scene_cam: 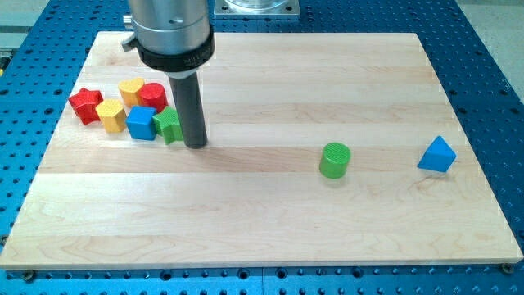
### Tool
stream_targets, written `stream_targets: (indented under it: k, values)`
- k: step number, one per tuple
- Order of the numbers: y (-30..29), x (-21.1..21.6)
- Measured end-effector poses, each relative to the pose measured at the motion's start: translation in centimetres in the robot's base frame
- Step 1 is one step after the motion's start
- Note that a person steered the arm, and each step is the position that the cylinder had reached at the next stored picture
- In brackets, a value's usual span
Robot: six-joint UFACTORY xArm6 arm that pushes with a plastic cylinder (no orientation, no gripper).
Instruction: Push the green circle into the green star
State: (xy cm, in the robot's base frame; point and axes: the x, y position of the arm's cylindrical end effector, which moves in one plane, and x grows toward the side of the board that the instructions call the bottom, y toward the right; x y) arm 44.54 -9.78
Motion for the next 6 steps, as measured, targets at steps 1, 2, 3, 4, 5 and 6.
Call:
stream_targets:
  k: [1,2,3,4,5,6]
  values:
    - [2.5,0.3]
    - [10.9,-1.7]
    - [22.6,0.0]
    - [28.3,3.9]
    - [25.9,7.4]
    - [19.3,6.5]
